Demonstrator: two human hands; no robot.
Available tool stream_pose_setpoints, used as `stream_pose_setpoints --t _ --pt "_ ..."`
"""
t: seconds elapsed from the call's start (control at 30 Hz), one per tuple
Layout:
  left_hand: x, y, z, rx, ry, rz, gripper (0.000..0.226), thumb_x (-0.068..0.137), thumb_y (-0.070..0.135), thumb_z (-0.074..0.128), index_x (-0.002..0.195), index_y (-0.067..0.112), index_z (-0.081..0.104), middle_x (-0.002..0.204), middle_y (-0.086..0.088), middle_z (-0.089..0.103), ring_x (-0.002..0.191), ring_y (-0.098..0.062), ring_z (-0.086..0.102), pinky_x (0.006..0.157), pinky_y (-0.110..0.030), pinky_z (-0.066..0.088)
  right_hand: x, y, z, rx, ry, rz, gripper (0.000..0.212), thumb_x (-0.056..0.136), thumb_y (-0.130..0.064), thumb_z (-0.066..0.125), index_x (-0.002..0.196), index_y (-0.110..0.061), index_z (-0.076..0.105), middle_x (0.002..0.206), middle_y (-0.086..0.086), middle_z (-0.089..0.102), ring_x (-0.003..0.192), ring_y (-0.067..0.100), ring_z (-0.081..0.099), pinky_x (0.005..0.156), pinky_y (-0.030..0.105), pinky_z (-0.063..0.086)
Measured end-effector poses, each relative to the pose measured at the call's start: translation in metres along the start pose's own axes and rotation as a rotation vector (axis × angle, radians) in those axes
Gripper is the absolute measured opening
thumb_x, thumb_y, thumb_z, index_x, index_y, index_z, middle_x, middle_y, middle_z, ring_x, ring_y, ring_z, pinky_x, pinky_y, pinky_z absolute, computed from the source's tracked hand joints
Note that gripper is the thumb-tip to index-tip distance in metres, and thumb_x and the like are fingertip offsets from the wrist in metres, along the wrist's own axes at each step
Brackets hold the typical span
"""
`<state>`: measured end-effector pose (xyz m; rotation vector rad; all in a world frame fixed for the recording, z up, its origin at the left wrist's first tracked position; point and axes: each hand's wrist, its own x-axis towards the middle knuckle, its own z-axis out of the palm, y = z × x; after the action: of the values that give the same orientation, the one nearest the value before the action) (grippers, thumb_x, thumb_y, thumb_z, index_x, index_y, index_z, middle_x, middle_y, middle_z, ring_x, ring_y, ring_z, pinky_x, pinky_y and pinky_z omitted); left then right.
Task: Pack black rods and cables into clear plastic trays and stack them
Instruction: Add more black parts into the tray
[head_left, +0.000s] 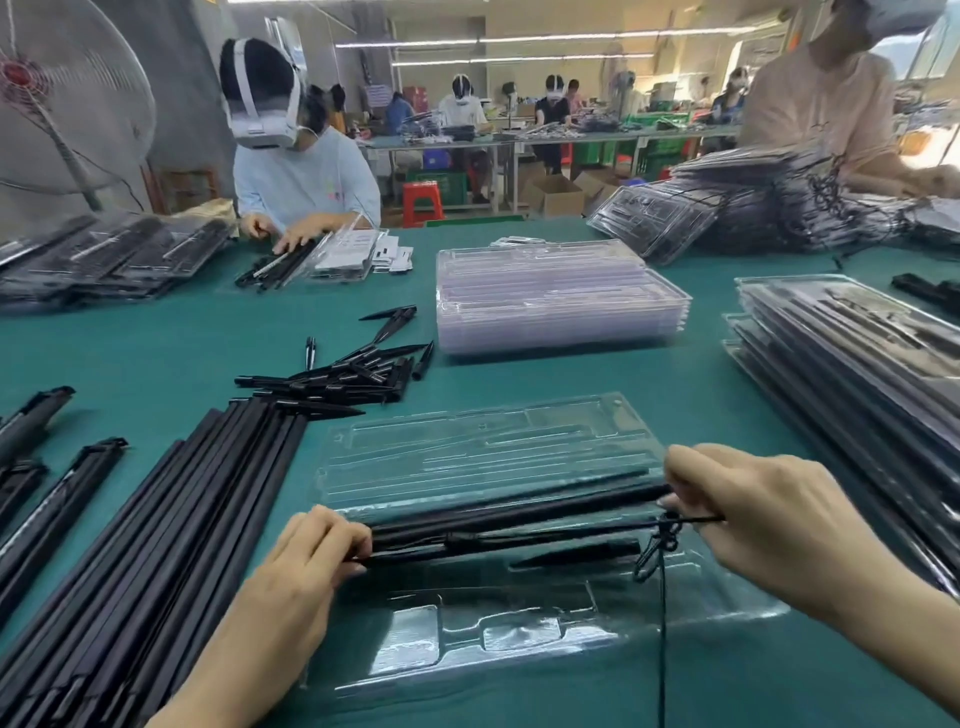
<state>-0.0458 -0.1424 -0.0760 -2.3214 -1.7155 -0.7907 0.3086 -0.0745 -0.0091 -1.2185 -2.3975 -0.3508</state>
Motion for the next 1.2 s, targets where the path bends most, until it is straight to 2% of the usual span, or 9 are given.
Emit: stream_pose_setpoints --t 0.17,0.3,0.4,0.5,0.63,0.8,0.97,1.07,1.2 --pt "-0.003 -0.009 0.004 -0.036 -0.122 0.011 0.040 0.070 -0.012 0.075 0.091 0.018 0.058 0.090 0.013 0.040 0.083 0.002 0.042 0.069 -0.008 0.047 -0.003 0.050 0.024 0.386 -0.218 -0.035 0.026 0.083 -0.019 0.073 0.062 -0.019 0.057 0.063 -0.012 0.055 0.072 0.005 0.048 0.071 0.026 0.039" --pt "0.001 -0.006 0.001 -0.037 -0.137 -0.017 0.037 0.071 0.001 0.081 0.086 0.024 0.055 0.085 0.014 0.041 0.077 0.001 0.038 0.055 -0.011 0.043 -0.010 0.059 0.033 0.871 -0.257 0.204 0.022 0.085 -0.026 0.061 0.070 -0.011 0.065 0.069 0.008 0.060 0.068 0.012 0.057 0.068 0.023 0.043" --pt "0.003 -0.001 -0.003 -0.030 -0.132 -0.003 0.036 0.071 0.005 0.082 0.085 0.024 0.055 0.084 0.012 0.044 0.074 0.001 0.036 0.050 -0.023 0.048 -0.008 0.048 0.032 1.035 -0.060 0.305 0.014 0.085 -0.015 0.060 0.074 -0.018 0.068 0.064 0.000 0.063 0.053 0.006 0.052 0.054 0.015 0.044" --pt "0.003 0.002 -0.004 -0.001 -0.129 -0.010 0.034 0.069 0.001 0.082 0.083 0.019 0.057 0.082 0.010 0.045 0.073 -0.001 0.033 0.048 -0.026 0.048 -0.001 0.032 0.025 0.883 0.123 0.391 0.020 0.085 -0.014 0.065 0.071 -0.027 0.070 0.059 -0.008 0.065 0.046 0.001 0.045 0.045 0.017 0.039" --pt "0.000 0.003 -0.002 0.070 -0.094 -0.052 0.036 0.065 0.001 0.085 0.077 0.018 0.055 0.079 0.008 0.049 0.075 -0.005 0.036 0.047 -0.028 0.049 0.006 0.038 0.011 -0.030 -0.202 0.391 0.053 0.070 -0.080 0.037 0.058 -0.032 0.055 0.060 -0.005 0.059 0.064 0.019 0.058 0.054 0.031 0.040" --pt "0.001 0.007 -0.004 0.114 -0.081 -0.082 0.030 0.070 0.009 0.082 0.076 0.021 0.055 0.079 0.010 0.050 0.076 -0.007 0.038 0.034 -0.024 0.045 0.006 0.054 0.010 0.295 -0.354 0.316 0.035 0.073 -0.067 0.056 0.059 -0.035 0.056 0.055 -0.006 0.057 0.050 0.005 0.046 0.053 0.018 0.036" --pt "0.002 0.002 -0.010 0.077 -0.058 -0.001 0.012 0.091 0.031 0.035 0.082 0.031 0.044 0.081 0.016 0.048 0.073 -0.002 0.041 0.042 -0.017 0.041 -0.013 0.054 0.035 0.320 -0.362 0.232 0.034 0.091 -0.058 0.032 0.122 -0.059 0.047 0.120 -0.031 0.046 0.100 0.000 0.055 0.088 0.027 0.044" --pt "0.003 -0.001 -0.012 0.081 -0.078 0.048 0.045 0.101 0.046 0.020 0.082 0.027 0.055 0.083 0.016 0.054 0.076 -0.001 0.042 0.059 -0.017 0.042 -0.019 0.048 0.043 0.086 -0.394 0.124 0.042 0.098 -0.040 0.043 0.130 -0.065 0.032 0.133 -0.040 0.031 0.102 -0.002 0.056 0.075 0.021 0.044" --pt "0.005 -0.003 -0.014 0.078 -0.080 0.069 0.045 0.097 0.053 0.028 0.083 0.026 0.060 0.083 0.018 0.054 0.079 0.000 0.045 0.069 -0.017 0.039 -0.021 0.037 0.041 0.242 -0.019 0.059 0.026 0.095 -0.036 0.054 0.118 -0.043 0.063 0.130 -0.020 0.054 0.081 0.000 0.059 0.057 0.024 0.048"
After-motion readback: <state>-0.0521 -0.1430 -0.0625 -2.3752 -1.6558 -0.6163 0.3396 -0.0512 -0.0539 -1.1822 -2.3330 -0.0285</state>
